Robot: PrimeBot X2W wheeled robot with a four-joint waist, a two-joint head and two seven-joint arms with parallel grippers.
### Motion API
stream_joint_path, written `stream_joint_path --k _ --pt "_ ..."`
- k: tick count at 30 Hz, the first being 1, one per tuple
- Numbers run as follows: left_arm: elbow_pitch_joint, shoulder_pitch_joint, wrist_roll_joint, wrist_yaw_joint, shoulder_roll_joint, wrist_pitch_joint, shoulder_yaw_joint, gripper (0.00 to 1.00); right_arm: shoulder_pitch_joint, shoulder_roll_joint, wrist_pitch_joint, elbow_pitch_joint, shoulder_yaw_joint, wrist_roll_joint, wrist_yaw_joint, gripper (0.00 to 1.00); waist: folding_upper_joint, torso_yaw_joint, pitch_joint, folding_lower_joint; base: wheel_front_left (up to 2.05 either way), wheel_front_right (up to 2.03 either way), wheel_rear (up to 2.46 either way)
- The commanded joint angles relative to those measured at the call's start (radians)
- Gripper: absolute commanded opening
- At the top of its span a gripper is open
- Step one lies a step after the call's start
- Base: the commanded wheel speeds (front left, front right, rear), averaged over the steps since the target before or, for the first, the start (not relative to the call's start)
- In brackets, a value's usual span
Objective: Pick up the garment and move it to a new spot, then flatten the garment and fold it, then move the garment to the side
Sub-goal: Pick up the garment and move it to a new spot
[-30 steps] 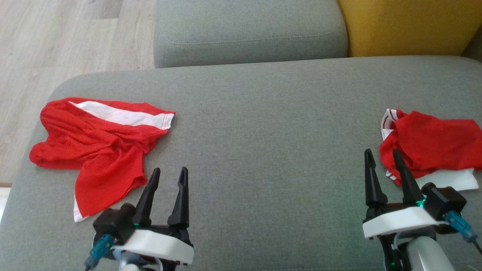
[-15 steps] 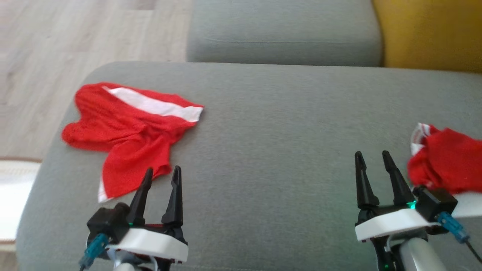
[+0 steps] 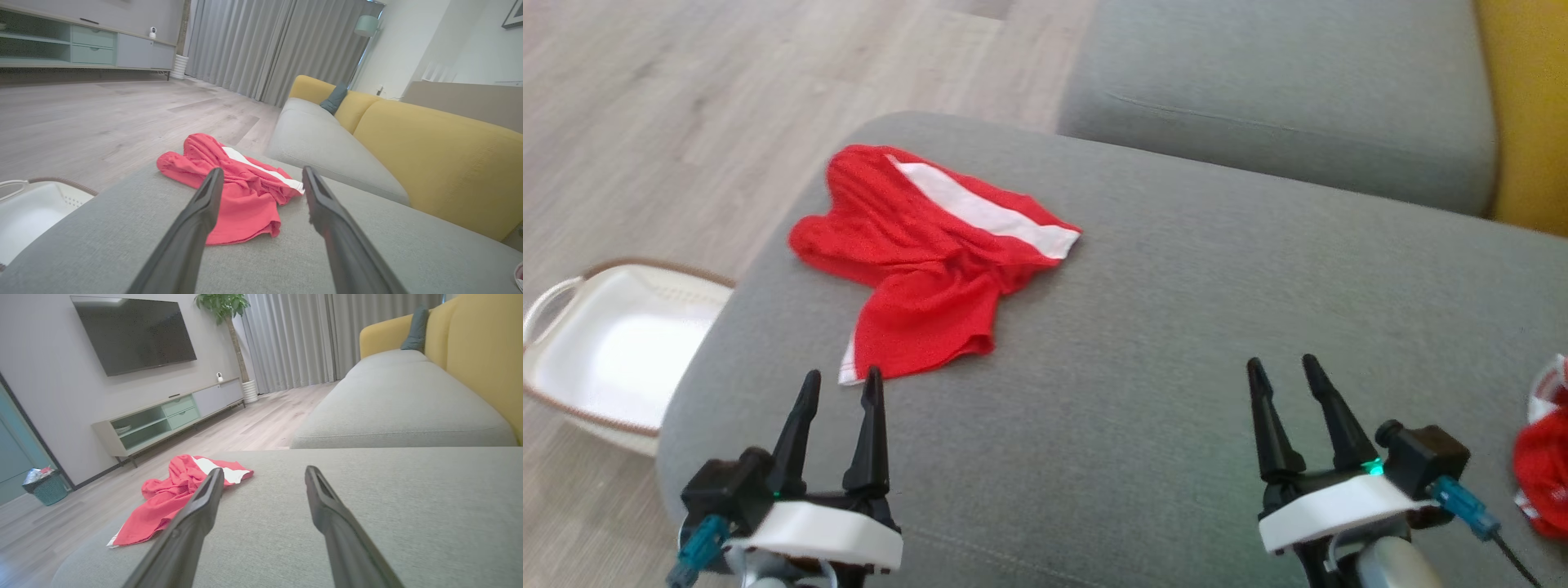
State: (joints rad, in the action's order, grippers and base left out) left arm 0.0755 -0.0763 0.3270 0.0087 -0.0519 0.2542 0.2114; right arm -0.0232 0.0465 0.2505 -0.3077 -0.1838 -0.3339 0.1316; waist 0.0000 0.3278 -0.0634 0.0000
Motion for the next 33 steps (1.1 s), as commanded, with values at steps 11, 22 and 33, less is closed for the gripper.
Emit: stream_joint_path --k 11,22,33 --pt "-0.028 0.012 -0.006 -0.009 0.002 0.008 -0.059 1.0 -0.021 0.004 0.011 0.007 -0.05 -0.007 -0.001 1.0 0.0 0.119 -0.018 0.0 0.0 0.0 0.0" --pt "-0.031 0.009 -0.004 -0.008 0.002 0.008 -0.083 1.0 -0.025 0.004 0.011 -0.002 -0.051 0.003 -0.001 1.0 0.0 0.11 -0.009 0.0 0.0 0.0 0.0" --pt "0.037 0.189 -0.072 -0.078 -0.05 0.008 -0.18 1.0 -0.079 0.004 0.005 0.019 0.016 0.083 -0.001 1.0 0.0 0.043 0.115 0.0 0.0 0.0 0.0"
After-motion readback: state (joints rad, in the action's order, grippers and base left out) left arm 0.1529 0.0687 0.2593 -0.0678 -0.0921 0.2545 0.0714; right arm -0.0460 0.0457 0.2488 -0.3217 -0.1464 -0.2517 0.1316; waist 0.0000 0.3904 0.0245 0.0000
